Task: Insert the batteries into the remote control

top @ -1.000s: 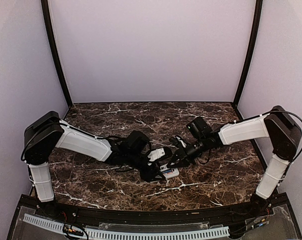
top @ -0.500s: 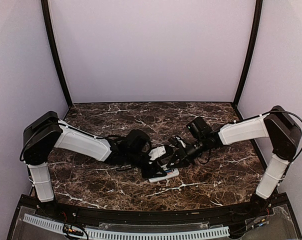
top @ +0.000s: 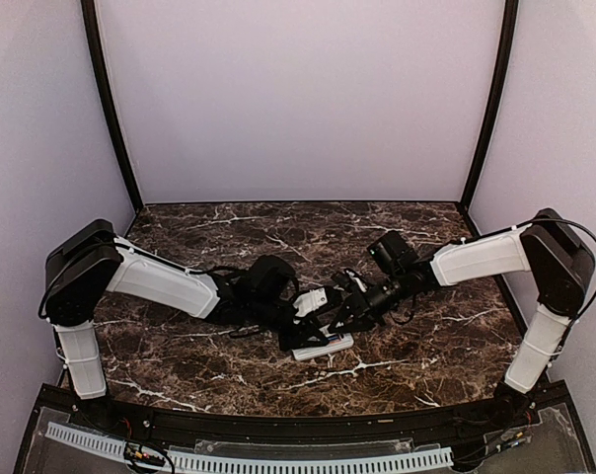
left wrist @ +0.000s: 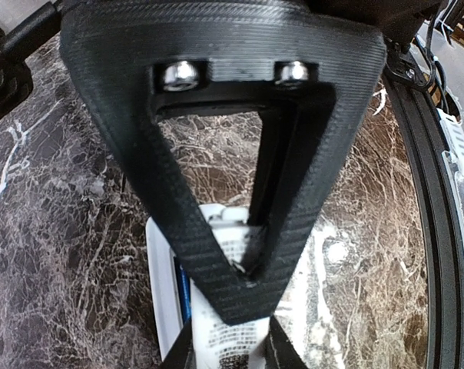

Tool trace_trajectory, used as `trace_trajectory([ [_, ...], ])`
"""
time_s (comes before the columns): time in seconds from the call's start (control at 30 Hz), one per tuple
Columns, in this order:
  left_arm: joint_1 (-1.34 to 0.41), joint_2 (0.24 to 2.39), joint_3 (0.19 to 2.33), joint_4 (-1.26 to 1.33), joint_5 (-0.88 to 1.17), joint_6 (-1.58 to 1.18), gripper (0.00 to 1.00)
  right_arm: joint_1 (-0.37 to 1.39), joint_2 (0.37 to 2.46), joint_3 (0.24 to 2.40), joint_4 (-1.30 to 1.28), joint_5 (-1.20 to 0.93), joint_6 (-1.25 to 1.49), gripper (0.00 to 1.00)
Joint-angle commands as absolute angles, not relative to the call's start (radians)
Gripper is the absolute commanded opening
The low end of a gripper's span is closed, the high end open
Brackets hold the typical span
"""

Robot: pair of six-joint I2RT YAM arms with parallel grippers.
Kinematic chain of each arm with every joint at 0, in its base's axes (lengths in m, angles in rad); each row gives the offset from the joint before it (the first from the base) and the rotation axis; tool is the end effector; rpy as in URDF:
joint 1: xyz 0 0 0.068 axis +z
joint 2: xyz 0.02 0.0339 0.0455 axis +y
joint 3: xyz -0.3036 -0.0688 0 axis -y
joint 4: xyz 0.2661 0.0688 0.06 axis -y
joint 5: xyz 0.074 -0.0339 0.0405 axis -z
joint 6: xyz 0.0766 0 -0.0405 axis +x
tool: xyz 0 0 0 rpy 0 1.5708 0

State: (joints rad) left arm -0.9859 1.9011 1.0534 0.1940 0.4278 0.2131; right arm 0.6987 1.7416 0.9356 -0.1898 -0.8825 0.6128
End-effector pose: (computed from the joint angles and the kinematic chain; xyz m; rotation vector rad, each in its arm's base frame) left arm 0.2239 -0.3957 0.1535 1.4968 1.7545 -0.8880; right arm 0.2421 0.2806 0.1593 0.4829 -2.6280 -1.4677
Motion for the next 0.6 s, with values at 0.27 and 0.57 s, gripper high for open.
trace_trajectory([
  [0.27, -0.990, 1.843, 1.031, 0.167, 0.440, 0.222, 0.12, 0.691, 1.741, 0.981, -0.268, -0.851, 0.554, 0.26],
  [0.57, -0.991, 1.842, 1.025, 0.172, 0.443, 0.213, 0.13, 0.672, 1.724, 0.967, -0.290, -0.845, 0.536, 0.12],
])
